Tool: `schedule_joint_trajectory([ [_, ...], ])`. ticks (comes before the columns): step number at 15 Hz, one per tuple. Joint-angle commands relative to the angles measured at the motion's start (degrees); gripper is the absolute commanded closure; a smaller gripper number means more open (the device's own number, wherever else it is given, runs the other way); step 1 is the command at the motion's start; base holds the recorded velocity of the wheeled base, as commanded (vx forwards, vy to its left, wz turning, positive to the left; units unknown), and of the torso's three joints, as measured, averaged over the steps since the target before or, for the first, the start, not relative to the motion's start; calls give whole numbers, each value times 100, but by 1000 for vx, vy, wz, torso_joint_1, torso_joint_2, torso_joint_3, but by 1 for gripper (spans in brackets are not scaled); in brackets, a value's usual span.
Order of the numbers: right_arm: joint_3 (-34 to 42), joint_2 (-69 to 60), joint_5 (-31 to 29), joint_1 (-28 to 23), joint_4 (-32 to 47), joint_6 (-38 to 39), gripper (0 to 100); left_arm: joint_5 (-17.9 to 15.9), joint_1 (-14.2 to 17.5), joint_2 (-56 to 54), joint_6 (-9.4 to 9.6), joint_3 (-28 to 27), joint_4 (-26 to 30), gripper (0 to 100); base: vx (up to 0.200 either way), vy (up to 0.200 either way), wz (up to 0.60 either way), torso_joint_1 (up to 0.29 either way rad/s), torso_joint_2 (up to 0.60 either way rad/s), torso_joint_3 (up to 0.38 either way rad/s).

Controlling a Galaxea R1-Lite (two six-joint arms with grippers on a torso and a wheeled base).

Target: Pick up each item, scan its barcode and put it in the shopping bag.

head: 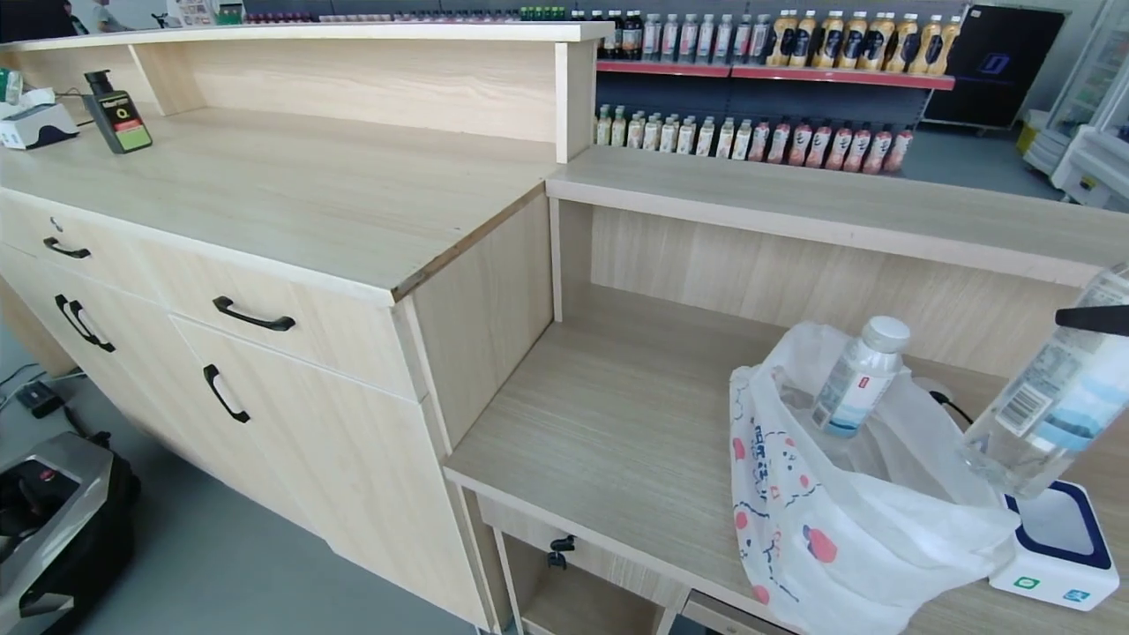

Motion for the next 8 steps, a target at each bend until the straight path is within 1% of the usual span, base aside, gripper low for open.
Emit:
schedule_joint_trajectory([
  [1, 80, 364, -2, 181, -309, 3, 100, -2, -2, 6, -1, 0, 0, 0, 0, 0, 0, 0, 0, 0],
  [3, 264, 777, 6, 428, -1038, -103, 100, -2, -2, 6, -1, 0, 0, 0, 0, 0, 0, 0, 0, 0],
  [5, 431, 1181, 24, 595, -1715, -542, 100, -2, -2, 6, -1, 0, 0, 0, 0, 0, 0, 0, 0, 0],
  [6, 449, 1375, 24, 682, -1882, -841, 100, -2, -2, 6, -1, 0, 0, 0, 0, 0, 0, 0, 0, 0],
  [8, 475, 1752, 41, 893, -1970, -1579, 100, -2, -2, 6, -1, 0, 0, 0, 0, 0, 0, 0, 0, 0],
])
